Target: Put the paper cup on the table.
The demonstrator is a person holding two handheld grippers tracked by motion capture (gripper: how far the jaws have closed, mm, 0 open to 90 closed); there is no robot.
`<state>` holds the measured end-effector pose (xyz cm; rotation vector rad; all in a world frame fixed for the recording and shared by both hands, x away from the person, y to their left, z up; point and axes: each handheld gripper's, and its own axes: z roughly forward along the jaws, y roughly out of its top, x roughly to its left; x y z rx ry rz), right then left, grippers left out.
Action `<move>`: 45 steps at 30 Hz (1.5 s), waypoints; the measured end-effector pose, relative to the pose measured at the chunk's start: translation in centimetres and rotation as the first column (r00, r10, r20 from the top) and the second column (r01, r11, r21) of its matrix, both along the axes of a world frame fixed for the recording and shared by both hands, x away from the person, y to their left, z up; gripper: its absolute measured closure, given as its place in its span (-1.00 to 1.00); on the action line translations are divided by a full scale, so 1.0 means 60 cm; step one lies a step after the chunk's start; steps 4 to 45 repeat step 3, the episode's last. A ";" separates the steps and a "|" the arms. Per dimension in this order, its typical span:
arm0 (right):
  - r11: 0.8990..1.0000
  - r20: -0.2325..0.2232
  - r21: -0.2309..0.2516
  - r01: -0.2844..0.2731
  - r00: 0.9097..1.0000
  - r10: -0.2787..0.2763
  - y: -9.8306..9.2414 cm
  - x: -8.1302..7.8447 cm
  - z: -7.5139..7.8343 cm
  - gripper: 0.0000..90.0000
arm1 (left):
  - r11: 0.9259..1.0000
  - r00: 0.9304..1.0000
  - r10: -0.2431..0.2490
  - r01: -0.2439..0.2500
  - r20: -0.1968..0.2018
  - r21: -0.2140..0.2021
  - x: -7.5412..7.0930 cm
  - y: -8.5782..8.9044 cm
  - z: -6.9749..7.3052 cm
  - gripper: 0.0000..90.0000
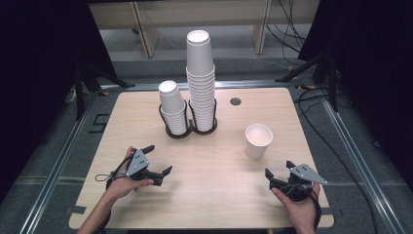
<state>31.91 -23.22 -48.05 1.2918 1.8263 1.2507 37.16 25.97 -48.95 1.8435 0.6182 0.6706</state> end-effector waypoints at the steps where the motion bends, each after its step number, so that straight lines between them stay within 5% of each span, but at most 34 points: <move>1: 1.000 0.000 0.025 -0.004 1.000 0.004 0.001 0.001 -0.001 -0.66 | 1.000 1.000 -0.011 0.011 0.009 0.005 0.002 -0.002 0.001 -1.00; 2: 0.998 -0.028 0.055 0.011 1.000 -0.010 0.004 -0.002 0.001 -0.66 | 1.000 1.000 -0.015 0.016 0.021 -0.006 0.004 -0.005 0.000 -1.00; 45: 0.999 -0.014 0.035 0.001 1.000 0.000 0.000 -0.001 0.001 -0.66 | 1.000 1.000 -0.015 0.015 0.018 -0.002 0.004 -0.009 0.000 -1.00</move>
